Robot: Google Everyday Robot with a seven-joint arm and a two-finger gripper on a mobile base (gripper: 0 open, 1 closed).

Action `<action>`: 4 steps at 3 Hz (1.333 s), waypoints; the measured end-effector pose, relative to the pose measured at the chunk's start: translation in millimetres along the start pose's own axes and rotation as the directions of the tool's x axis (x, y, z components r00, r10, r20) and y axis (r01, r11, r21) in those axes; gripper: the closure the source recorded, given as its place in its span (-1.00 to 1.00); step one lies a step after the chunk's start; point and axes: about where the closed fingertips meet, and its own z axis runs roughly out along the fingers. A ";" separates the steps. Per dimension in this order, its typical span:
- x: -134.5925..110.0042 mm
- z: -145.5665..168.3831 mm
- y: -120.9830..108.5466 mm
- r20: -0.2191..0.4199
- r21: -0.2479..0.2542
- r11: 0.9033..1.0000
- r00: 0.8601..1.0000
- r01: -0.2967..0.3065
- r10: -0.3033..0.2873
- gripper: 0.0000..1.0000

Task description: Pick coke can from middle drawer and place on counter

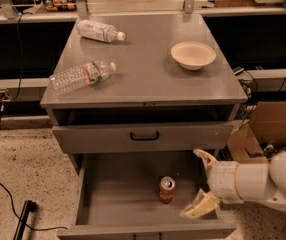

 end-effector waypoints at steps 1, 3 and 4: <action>-7.5 38.5 -17.0 0.028 0.025 0.999 0.999 -0.038 0.038 -1.00; 64.8 80.9 -24.3 0.123 0.097 0.995 0.991 0.035 -0.047 -1.00; 75.3 79.8 -23.5 0.112 0.097 0.995 0.993 0.024 -0.035 -1.00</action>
Offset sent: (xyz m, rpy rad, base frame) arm 0.0533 -0.0052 -0.1557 0.1703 -0.2781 -0.0295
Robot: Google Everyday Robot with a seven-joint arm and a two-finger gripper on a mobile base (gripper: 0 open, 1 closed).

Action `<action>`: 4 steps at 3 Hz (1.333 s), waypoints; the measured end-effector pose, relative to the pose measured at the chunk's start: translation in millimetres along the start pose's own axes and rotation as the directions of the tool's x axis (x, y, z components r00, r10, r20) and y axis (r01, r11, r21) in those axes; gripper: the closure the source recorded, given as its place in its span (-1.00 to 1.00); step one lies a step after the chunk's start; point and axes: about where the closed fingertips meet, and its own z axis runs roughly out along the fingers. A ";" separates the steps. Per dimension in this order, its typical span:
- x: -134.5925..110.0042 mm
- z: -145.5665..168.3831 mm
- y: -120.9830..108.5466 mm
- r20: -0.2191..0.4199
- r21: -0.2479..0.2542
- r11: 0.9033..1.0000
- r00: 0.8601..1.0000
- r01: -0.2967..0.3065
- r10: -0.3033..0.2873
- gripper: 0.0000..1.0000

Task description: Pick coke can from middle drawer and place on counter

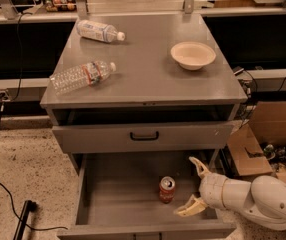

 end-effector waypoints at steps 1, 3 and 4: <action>9.4 19.0 0.7 0.034 -0.006 1.000 0.999 -0.005 0.005 -1.00; 41.2 64.8 -0.8 0.110 0.012 0.998 0.992 -0.064 0.062 -1.00; 65.8 86.1 1.6 0.114 -0.007 0.991 0.984 -0.135 0.135 -1.00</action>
Offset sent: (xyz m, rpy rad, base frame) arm 0.0358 0.0238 -0.0795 0.1611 -0.0502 -0.0332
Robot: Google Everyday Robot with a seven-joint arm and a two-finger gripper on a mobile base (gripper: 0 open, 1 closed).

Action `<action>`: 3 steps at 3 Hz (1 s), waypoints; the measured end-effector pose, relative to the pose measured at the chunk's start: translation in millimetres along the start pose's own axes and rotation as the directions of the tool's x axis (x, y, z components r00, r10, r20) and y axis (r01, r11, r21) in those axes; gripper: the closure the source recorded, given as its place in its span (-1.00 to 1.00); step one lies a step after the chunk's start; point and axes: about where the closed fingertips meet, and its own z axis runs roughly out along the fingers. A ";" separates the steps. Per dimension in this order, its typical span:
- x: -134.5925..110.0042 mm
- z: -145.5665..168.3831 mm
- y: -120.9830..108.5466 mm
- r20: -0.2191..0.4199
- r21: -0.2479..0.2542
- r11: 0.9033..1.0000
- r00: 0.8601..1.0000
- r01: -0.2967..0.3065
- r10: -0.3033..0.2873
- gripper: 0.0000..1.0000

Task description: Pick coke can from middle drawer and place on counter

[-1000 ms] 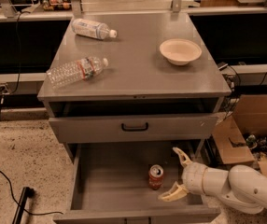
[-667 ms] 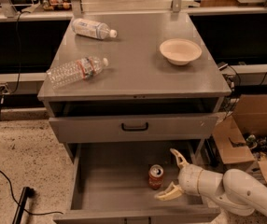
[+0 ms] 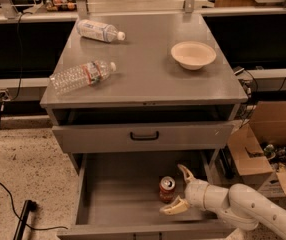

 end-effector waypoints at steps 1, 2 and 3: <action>14.5 12.5 -1.2 0.069 -0.008 0.996 0.994 -0.083 0.084 -1.00; 23.2 21.9 -1.4 0.139 -0.007 0.989 0.979 -0.147 0.147 -0.69; 22.9 24.6 -1.7 0.159 0.005 0.989 0.976 -0.150 0.147 -0.25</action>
Offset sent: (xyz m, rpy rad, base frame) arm 0.0128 0.0038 -0.0420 0.2711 0.0710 -0.0753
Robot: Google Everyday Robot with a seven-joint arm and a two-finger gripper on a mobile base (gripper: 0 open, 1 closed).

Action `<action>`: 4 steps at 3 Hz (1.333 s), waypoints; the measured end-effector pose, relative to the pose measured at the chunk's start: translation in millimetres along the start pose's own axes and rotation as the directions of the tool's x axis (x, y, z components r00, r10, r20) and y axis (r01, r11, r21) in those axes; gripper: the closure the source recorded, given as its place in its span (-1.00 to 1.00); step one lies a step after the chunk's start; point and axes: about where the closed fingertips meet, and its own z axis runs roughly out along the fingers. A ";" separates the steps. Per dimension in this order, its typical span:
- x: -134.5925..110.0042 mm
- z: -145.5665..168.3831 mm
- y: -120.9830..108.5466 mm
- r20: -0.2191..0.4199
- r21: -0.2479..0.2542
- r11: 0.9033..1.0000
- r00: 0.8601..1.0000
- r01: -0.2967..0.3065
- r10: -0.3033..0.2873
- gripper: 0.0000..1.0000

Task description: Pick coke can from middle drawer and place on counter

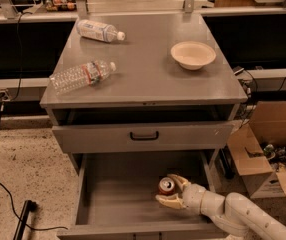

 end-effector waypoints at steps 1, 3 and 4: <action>-3.9 3.1 1.7 0.008 -0.004 1.000 1.000 0.016 -0.016 0.21; -14.5 5.4 5.0 0.016 -0.035 0.999 0.999 0.038 -0.037 1.00; -43.4 -10.1 11.8 0.020 -0.089 0.996 0.999 0.033 -0.031 1.00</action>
Offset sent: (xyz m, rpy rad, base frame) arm 0.0014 0.0085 0.0101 -0.0176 -0.0384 0.0317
